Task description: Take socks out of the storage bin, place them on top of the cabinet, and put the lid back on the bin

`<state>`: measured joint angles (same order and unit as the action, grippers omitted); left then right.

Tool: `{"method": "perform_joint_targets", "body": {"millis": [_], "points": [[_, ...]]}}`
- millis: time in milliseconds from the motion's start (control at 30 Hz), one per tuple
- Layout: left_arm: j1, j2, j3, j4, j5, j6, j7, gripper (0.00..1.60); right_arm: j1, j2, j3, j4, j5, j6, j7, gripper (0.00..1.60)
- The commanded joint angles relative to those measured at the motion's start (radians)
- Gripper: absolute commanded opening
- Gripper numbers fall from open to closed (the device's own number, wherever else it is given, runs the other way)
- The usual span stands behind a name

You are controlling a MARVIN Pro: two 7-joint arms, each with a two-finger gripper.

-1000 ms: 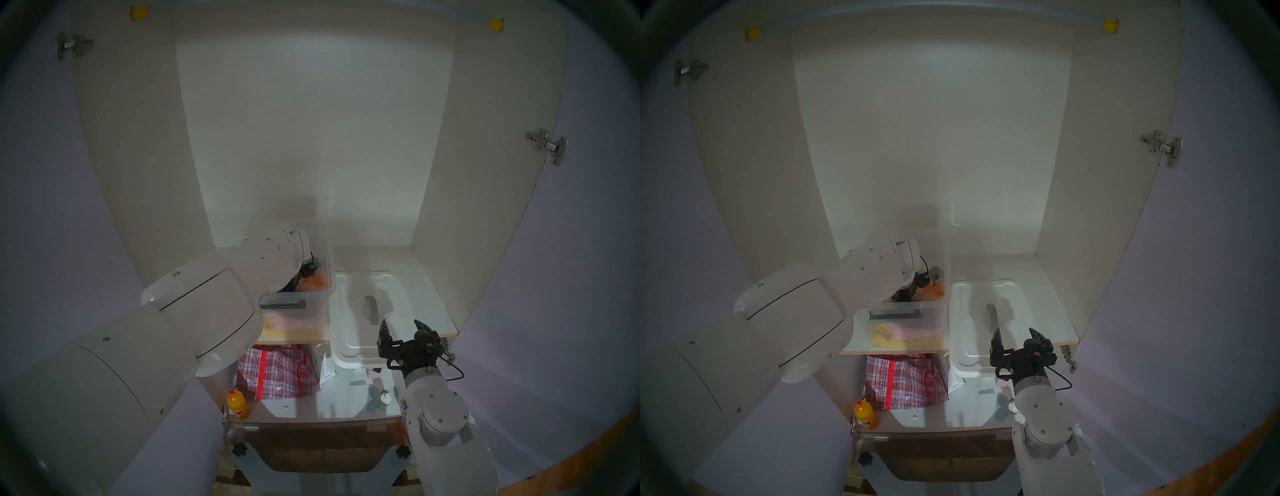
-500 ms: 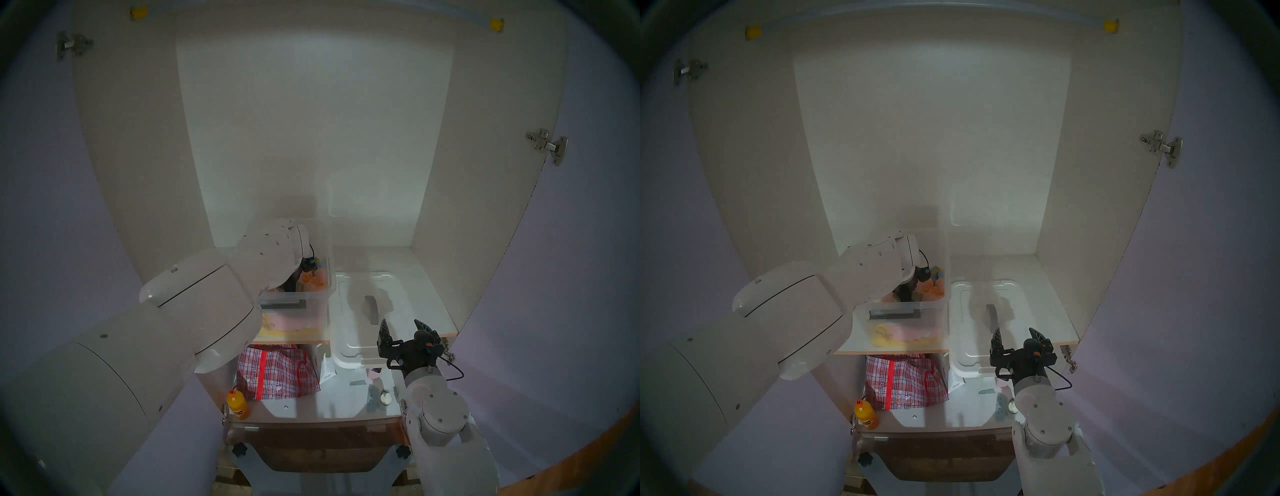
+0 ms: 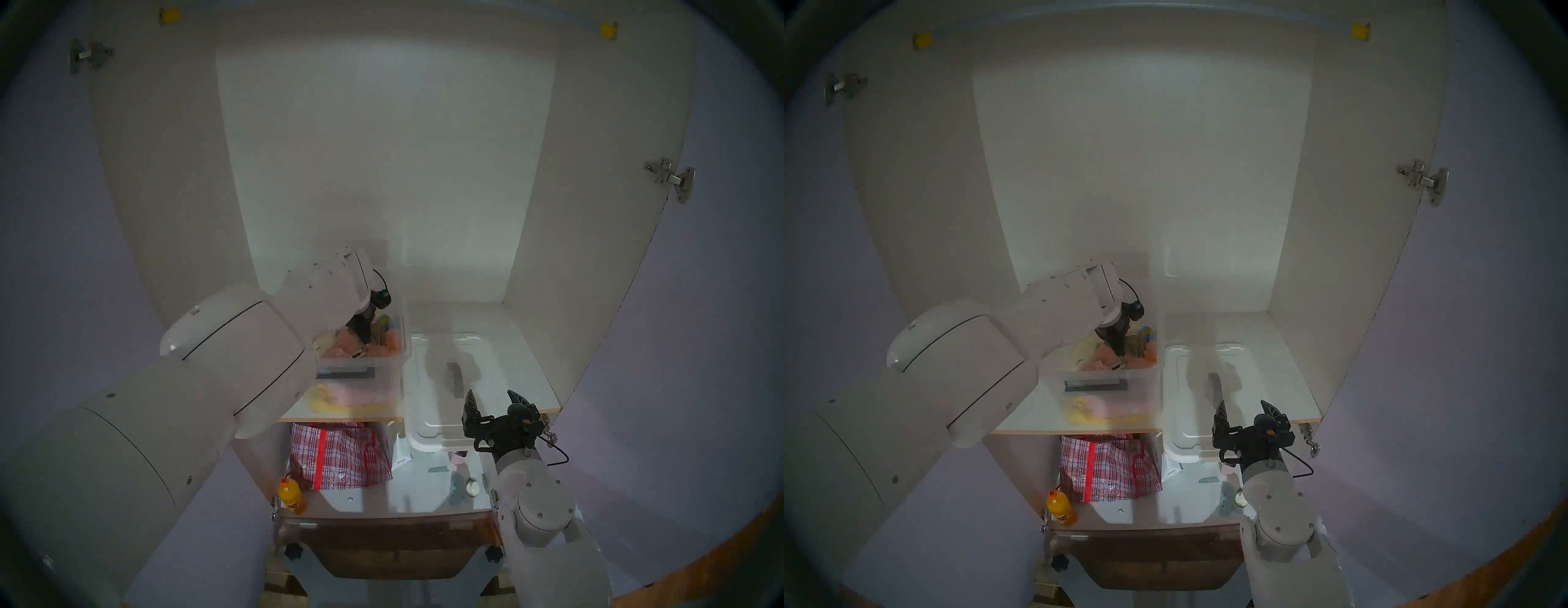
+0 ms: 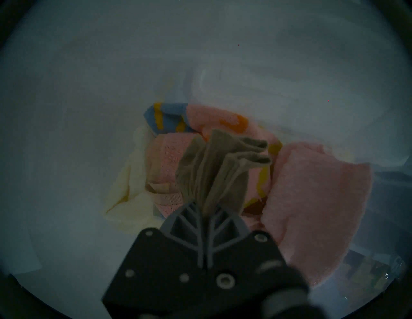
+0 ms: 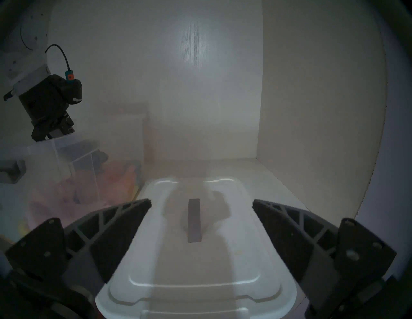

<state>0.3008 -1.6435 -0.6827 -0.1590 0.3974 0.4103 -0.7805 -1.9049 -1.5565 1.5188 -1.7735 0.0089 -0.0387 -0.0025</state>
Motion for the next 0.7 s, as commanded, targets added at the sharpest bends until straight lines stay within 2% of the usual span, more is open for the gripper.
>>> {"method": "perform_joint_targets", "body": {"millis": [0, 167, 300, 400, 667], "points": [[-0.058, 0.005, 0.014, -0.005, 0.019, -0.002, 0.011, 0.00, 0.023, 0.022, -0.029, -0.053, -0.007, -0.051, 0.041, 1.60], [-0.071, 0.016, 0.042, 0.006, 0.036, 0.002, 0.017, 0.00, 0.033, 0.040, -0.051, -0.058, 0.004, -0.095, 0.081, 1.60], [-0.083, 0.011, 0.040, 0.009, 0.034, 0.009, -0.001, 0.00, 0.059, 0.057, -0.067, -0.056, 0.011, -0.107, 0.121, 1.60], [-0.097, 0.000, 0.049, 0.008, 0.039, 0.014, -0.020, 0.00, 0.090, 0.072, -0.084, -0.042, 0.013, -0.116, 0.164, 1.60], [-0.118, -0.020, 0.077, 0.018, 0.055, 0.051, -0.085, 0.00, 0.192, 0.075, -0.115, 0.022, 0.012, -0.128, 0.212, 1.60]]}}
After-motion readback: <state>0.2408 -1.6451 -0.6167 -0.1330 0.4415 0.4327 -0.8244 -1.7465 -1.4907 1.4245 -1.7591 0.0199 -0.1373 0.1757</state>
